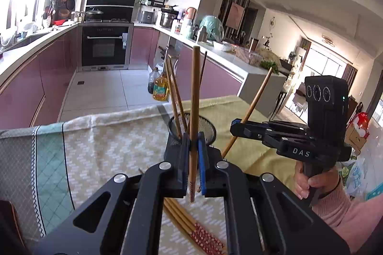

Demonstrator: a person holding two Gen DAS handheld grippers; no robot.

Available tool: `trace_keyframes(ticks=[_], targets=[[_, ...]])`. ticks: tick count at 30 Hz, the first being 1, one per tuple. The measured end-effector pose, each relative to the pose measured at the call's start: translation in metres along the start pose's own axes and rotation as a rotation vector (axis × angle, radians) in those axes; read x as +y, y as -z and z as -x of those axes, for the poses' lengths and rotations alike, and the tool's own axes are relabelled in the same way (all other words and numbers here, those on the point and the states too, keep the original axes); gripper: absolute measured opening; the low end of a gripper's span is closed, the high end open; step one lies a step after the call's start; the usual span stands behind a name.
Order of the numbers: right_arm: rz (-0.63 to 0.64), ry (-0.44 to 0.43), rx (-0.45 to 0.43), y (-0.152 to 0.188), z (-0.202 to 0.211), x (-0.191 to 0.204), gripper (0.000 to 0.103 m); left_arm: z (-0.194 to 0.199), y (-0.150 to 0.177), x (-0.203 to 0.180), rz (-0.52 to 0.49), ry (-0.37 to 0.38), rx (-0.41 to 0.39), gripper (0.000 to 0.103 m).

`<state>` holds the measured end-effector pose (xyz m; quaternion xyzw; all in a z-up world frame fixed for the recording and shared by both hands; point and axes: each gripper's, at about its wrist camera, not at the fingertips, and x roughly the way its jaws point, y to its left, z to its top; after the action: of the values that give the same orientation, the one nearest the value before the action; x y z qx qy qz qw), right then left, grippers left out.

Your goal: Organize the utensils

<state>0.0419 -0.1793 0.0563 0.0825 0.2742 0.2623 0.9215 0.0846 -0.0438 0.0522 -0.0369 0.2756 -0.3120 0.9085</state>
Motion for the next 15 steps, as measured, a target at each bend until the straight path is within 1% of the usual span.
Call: trace_keyframes(ticks=[4, 15], targets=[[0.008, 0.004, -0.036, -0.015, 0.008, -0.003, 0.006, -0.004, -0.018, -0.001, 0.004, 0.007, -0.027, 0.008], [0.03, 0.013, -0.093, -0.051, 0.019, -0.009, 0.006, -0.01, -0.06, -0.011, -0.016, 0.009, -0.088, 0.008]])
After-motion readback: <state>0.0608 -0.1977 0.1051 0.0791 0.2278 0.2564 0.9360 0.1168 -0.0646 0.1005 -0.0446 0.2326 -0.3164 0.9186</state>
